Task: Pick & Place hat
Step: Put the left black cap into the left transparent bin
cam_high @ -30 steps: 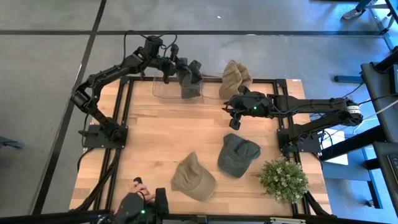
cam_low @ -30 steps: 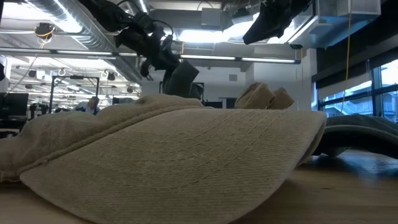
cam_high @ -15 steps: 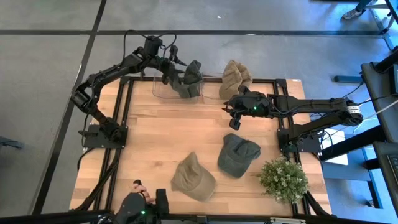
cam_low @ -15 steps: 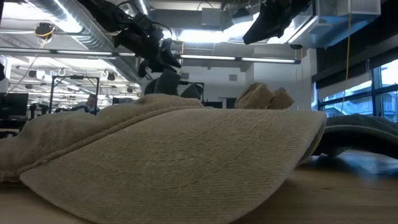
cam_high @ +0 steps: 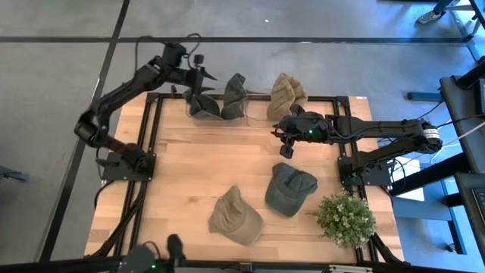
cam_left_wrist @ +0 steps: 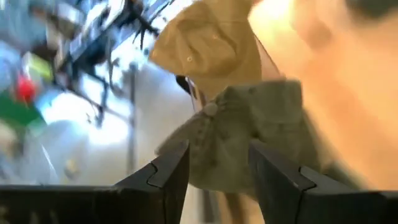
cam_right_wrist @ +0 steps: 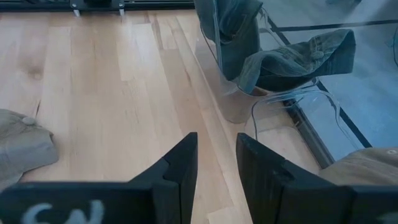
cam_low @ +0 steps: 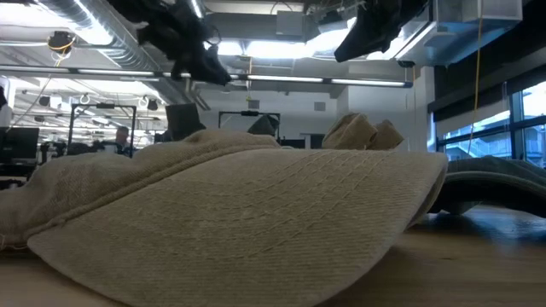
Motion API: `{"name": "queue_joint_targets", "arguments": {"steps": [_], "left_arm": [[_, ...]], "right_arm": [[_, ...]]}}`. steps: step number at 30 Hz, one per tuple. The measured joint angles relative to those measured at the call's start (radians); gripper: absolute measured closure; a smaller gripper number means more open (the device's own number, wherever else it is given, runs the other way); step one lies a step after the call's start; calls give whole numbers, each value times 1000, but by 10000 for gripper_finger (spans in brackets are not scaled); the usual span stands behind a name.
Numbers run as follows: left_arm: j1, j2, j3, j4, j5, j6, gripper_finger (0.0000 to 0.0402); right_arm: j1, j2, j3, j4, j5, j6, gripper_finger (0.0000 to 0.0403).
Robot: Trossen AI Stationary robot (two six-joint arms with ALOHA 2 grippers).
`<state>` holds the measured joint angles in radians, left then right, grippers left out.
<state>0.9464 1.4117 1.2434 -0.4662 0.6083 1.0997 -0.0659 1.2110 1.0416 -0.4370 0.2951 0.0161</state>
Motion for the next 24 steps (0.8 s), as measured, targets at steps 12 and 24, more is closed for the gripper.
{"name": "queue_joint_targets", "arguments": {"steps": [12, 24], "left_arm": [[-69, -127, -15, -516, -143, -467, 247], [-195, -125, -55, -612, -703, -849, 247]], "right_arm": [[-4, 0, 0, 0, 0, -78, 292], [-4, 0, 0, -50, 0, -157, 292]]}}
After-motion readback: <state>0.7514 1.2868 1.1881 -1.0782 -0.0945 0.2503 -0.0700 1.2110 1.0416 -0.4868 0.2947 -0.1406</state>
